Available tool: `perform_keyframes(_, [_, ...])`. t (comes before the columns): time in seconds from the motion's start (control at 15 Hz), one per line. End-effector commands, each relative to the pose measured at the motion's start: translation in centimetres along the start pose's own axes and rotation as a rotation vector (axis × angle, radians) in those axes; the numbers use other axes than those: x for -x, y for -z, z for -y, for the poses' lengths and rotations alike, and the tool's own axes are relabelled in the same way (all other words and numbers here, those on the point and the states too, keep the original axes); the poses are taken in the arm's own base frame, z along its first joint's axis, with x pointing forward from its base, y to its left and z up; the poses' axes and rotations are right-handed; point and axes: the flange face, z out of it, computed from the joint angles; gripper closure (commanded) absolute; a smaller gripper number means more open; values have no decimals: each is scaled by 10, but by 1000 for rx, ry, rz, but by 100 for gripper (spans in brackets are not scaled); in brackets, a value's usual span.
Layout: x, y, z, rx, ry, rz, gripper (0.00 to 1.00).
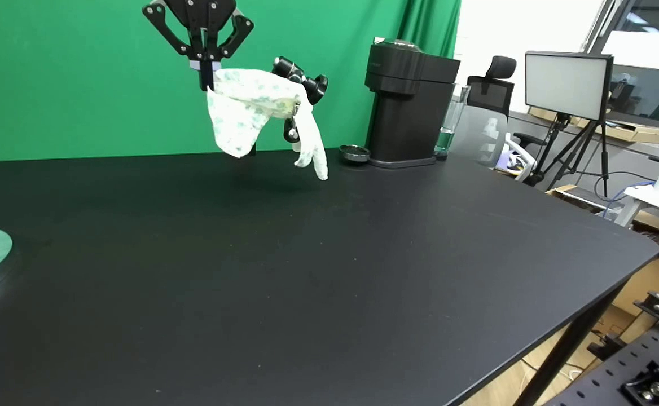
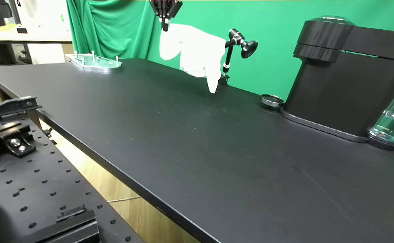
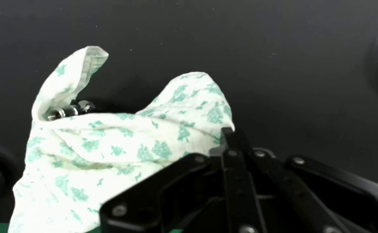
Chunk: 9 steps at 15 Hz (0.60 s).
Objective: Hang the cloth on the stand
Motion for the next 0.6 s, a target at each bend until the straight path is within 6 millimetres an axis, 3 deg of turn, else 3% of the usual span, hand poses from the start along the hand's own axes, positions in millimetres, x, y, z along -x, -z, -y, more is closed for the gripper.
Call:
perform_keyframes(0.0, [9, 24, 14, 7, -47, 31, 73])
perform_keyframes(0.53, [20, 36, 24, 9, -62, 82, 20])
